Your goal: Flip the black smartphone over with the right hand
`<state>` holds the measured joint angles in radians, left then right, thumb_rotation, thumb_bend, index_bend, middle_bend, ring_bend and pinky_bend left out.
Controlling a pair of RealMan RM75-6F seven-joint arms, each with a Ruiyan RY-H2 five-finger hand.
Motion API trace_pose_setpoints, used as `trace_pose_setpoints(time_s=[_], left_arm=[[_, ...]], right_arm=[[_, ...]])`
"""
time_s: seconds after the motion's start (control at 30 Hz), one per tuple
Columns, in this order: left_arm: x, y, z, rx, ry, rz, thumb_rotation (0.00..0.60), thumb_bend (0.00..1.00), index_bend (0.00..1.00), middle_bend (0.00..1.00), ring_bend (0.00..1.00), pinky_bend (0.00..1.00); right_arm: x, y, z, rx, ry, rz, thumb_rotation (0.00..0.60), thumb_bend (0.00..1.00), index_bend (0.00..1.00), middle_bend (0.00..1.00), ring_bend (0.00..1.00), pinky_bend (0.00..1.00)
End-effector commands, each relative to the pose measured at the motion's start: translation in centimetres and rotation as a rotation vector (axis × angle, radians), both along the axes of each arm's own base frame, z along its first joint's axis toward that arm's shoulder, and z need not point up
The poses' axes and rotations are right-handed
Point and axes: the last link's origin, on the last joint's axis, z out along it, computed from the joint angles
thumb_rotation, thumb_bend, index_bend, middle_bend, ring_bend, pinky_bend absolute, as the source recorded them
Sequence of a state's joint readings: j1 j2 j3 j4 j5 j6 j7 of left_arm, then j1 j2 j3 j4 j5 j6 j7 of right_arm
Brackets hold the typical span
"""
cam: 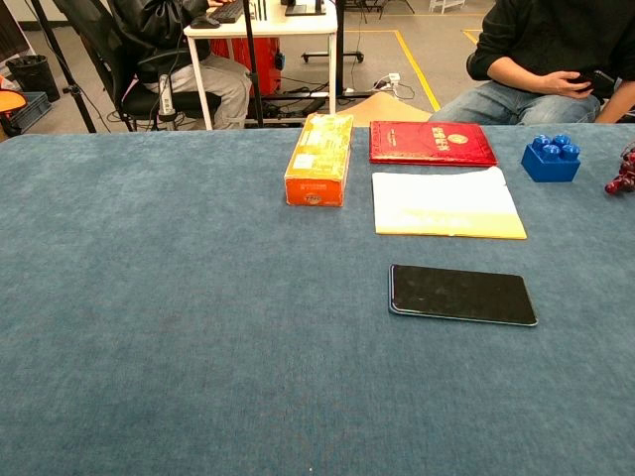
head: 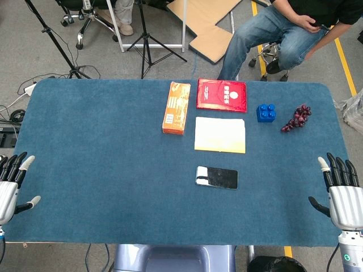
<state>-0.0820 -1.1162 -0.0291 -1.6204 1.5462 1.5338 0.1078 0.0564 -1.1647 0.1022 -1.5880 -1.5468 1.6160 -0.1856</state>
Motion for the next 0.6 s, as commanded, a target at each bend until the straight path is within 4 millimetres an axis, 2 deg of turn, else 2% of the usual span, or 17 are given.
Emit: trace_pose_setpoints(time_s=[0.03, 0.23, 0.33, 0.43, 0.6], left_arm=[[0.1, 0.0, -0.1, 0.009, 0.001, -0.005, 0.600, 0.00, 0.00, 0.00, 0.00, 0.00], [0.0, 0.0, -0.3, -0.004, -0.004, 0.003, 0.600, 0.00, 0.00, 0.00, 0.00, 0.00], [0.2, 0.0, -0.3, -0.001, 0.006, -0.002, 0.600, 0.00, 0.00, 0.00, 0.00, 0.00], [0.1, 0.0, -0.5, -0.003, 0.016, 0.007, 0.600, 0.00, 0.00, 0.00, 0.00, 0.00], [-0.2, 0.4, -0.4, 0.002, 0.010, 0.032, 0.600, 0.00, 0.00, 0.00, 0.00, 0.00]], right_arm=[[0.0, 0.0, 0.1, -0.003, -0.002, -0.001, 0.600, 0.00, 0.00, 0.00, 0.00, 0.00], [-0.1, 0.1, -0.7, 0.039, -0.005, -0.016, 0.600, 0.00, 0.00, 0.00, 0.00, 0.00], [0.5, -0.3, -2.3, 0.128, -0.034, -0.012, 0.600, 0.00, 0.00, 0.00, 0.00, 0.00], [1.6, -1.8, -4.1, 0.242, -0.043, 0.027, 0.600, 0.00, 0.00, 0.00, 0.00, 0.00], [5.1, -6.5, -7.2, 0.419, -0.086, 0.105, 0.600, 0.00, 0.00, 0.01, 0.00, 0.00]])
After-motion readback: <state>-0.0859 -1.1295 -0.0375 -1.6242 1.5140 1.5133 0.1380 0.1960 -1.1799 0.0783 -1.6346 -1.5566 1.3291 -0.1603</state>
